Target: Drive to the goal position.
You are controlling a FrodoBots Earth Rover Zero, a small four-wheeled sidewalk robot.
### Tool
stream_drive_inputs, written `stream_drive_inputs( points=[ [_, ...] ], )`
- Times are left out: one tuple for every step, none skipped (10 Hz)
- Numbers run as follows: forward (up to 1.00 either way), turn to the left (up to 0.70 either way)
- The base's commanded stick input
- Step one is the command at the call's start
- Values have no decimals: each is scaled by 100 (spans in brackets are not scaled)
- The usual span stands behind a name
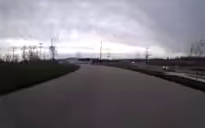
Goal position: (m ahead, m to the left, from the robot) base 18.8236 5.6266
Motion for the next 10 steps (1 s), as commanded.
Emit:
stream_drive_inputs(
  points=[
    [100, 0],
    [100, 0],
    [100, 0],
    [100, 0],
    [100, 0],
    [100, 0],
    [100, 0],
    [100, 0],
    [100, 0],
    [100, 0]
  ],
)
